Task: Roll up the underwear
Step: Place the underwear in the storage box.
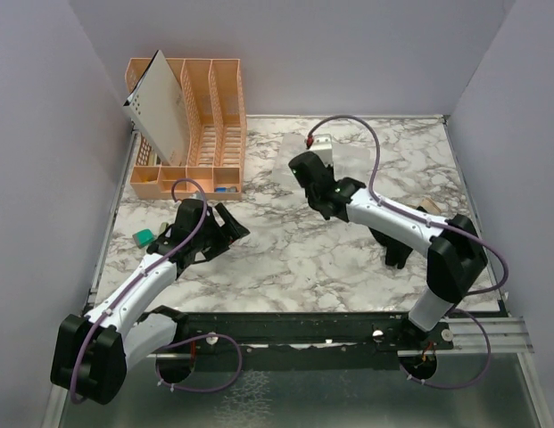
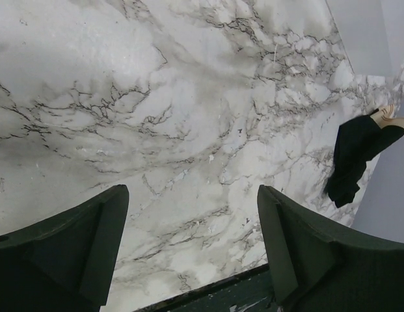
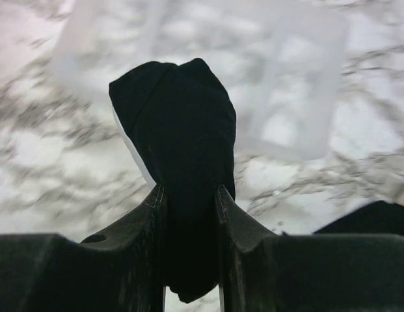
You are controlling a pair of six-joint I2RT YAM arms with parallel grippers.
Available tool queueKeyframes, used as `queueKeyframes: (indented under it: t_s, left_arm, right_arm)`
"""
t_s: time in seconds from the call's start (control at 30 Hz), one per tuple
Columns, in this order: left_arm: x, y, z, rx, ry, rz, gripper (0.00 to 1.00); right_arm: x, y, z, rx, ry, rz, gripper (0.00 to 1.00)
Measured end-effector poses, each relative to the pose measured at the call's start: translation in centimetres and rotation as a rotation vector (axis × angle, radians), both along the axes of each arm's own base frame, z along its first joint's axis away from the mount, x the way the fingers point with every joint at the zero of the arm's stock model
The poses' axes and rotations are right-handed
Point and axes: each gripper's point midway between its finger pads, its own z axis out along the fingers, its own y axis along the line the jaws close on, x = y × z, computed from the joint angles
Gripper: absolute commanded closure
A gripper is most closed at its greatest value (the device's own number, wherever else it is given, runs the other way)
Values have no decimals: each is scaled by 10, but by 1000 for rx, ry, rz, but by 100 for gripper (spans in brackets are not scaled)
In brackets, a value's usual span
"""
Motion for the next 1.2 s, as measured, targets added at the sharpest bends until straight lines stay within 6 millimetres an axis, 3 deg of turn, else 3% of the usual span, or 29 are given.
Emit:
queueKeyframes:
  t_s: [0.13, 0.3, 0.47, 0.6, 1.2]
  left_arm:
    - [-1, 0, 0, 8, -5, -15, 14]
    - [-3, -2, 0, 6, -8, -39, 14]
    - [-4, -4, 1, -3, -6, -52, 14]
    - [-5, -5, 1, -5, -8, -66, 14]
    - [-6, -6, 2, -17, -6, -80, 14]
  right_arm:
    - [37, -48, 12, -126, -31, -191, 99]
    - [71, -122, 6, -331, -14, -371, 99]
    - [98, -163, -6, -456, 25, -461, 99]
    - [112, -171, -21, -515, 56, -473, 100]
    - [146, -149, -87, -584, 153, -383, 100]
